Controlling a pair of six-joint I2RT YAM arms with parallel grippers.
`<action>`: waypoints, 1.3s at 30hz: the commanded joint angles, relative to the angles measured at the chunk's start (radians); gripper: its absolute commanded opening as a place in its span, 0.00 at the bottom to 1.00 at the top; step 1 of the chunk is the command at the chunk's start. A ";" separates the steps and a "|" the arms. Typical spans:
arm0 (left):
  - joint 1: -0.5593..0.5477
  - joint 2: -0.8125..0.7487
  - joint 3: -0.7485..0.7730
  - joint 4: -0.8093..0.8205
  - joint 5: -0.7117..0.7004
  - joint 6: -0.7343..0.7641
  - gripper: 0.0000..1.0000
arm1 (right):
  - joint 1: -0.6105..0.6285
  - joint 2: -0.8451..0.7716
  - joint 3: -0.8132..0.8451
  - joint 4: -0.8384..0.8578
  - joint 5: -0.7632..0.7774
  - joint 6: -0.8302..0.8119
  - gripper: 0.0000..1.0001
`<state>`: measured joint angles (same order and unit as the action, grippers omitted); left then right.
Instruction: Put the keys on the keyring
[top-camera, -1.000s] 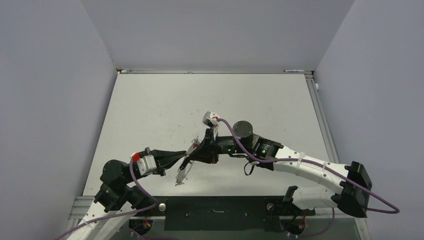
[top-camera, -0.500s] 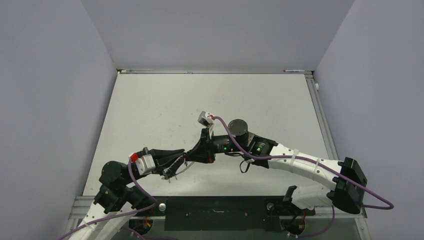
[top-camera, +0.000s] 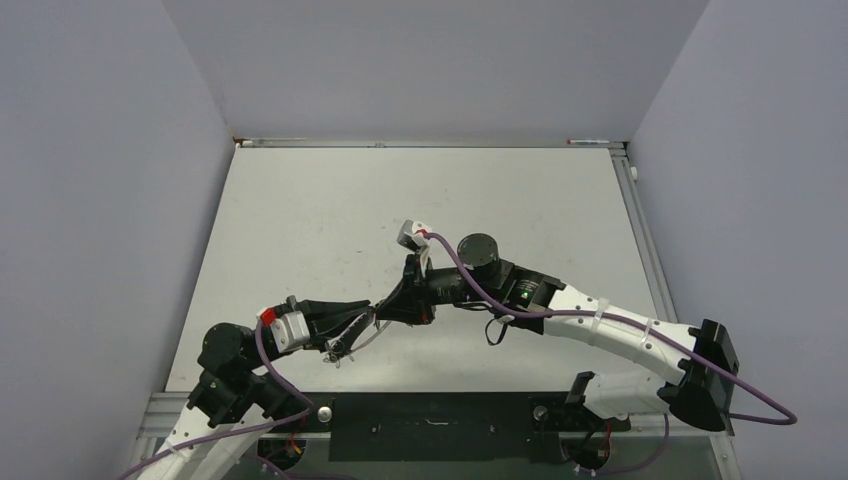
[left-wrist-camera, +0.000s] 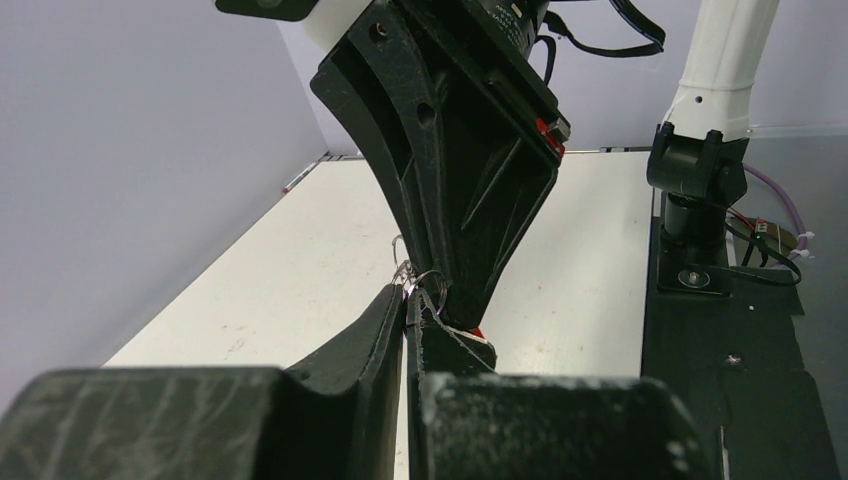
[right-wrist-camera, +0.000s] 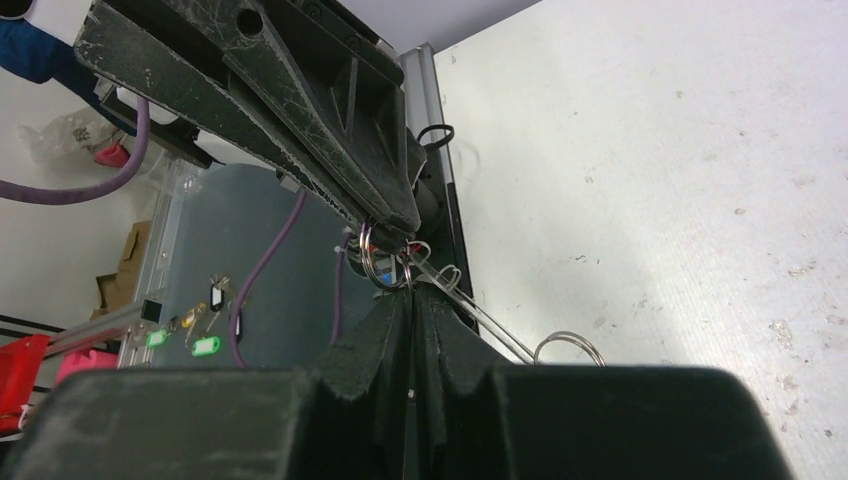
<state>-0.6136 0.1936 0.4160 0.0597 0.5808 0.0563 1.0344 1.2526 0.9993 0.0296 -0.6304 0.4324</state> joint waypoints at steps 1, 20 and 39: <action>-0.005 -0.006 0.017 0.069 0.031 -0.010 0.00 | -0.014 -0.053 0.056 -0.018 0.052 -0.036 0.05; -0.005 0.005 0.010 0.061 -0.008 0.013 0.00 | -0.018 -0.066 0.064 -0.019 0.041 -0.023 0.05; -0.005 0.019 0.002 0.056 -0.053 0.034 0.00 | -0.014 -0.036 0.088 0.010 0.008 -0.002 0.05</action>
<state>-0.6140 0.2047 0.4149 0.0628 0.5495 0.0830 1.0214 1.2079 1.0332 -0.0166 -0.6075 0.4267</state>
